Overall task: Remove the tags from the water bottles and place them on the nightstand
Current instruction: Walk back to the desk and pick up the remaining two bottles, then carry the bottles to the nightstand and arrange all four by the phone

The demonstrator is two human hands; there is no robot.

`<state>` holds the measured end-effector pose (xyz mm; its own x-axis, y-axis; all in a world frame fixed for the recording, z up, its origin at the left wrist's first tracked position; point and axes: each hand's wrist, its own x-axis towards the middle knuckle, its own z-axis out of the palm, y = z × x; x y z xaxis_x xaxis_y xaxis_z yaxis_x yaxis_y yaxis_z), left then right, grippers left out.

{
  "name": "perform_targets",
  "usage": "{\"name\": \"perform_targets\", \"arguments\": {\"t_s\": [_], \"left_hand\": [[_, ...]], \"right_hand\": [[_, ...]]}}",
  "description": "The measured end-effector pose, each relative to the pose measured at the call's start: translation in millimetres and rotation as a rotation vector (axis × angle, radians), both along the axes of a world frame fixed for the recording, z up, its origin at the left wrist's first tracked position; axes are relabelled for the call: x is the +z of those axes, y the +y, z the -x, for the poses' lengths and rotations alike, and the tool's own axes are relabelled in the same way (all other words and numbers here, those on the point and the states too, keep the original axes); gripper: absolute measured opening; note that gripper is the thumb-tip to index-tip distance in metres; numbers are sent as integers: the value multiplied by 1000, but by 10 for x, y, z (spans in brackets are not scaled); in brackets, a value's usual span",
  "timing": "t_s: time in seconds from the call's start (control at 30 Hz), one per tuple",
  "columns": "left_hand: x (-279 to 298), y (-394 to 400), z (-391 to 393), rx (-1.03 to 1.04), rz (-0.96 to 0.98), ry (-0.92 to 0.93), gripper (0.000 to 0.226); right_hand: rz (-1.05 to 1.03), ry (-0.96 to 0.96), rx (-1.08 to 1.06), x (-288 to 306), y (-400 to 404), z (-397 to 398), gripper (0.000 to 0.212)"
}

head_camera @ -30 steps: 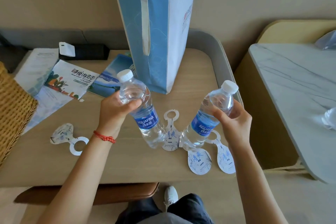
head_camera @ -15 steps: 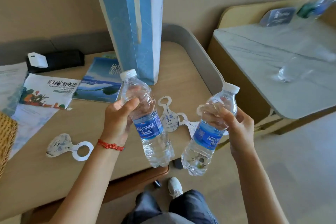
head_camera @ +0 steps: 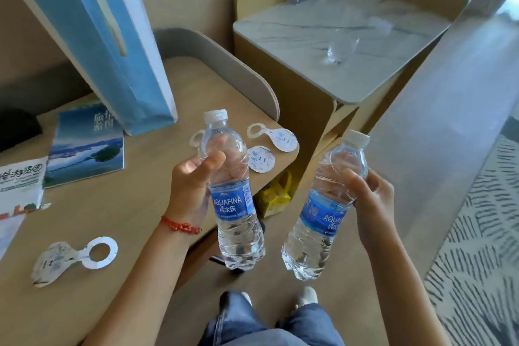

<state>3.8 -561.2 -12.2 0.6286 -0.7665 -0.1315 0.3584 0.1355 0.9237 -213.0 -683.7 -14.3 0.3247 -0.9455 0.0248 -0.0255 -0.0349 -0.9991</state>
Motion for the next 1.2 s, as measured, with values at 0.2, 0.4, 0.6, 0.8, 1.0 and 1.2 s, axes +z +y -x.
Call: {"name": "perform_targets", "arguments": {"t_s": [0.2, 0.4, 0.6, 0.8, 1.0, 1.2], "left_hand": [[42, -479, 624, -249, 28, -84, 59], [54, -1111, 1625, -521, 51, -52, 76], [-43, -1676, 2644, -656, -31, -36, 76], [-101, -2156, 3407, -755, -78, -69, 76], [-213, -2732, 3699, -833, -94, -70, 67], [-273, -3634, 3777, -863, -94, -75, 69]], "right_hand": [[3, -29, -167, 49, -15, 830, 48], [4, -40, -366, 47, -134, 1905, 48], [-6, -42, -526, 22, -289, 2975, 35], [-11, -35, -634, -1, -476, 3708, 17], [-51, -85, -695, -73, -904, 4020, 21], [-71, -68, -714, -120, -1740, 4090, 36]]}}
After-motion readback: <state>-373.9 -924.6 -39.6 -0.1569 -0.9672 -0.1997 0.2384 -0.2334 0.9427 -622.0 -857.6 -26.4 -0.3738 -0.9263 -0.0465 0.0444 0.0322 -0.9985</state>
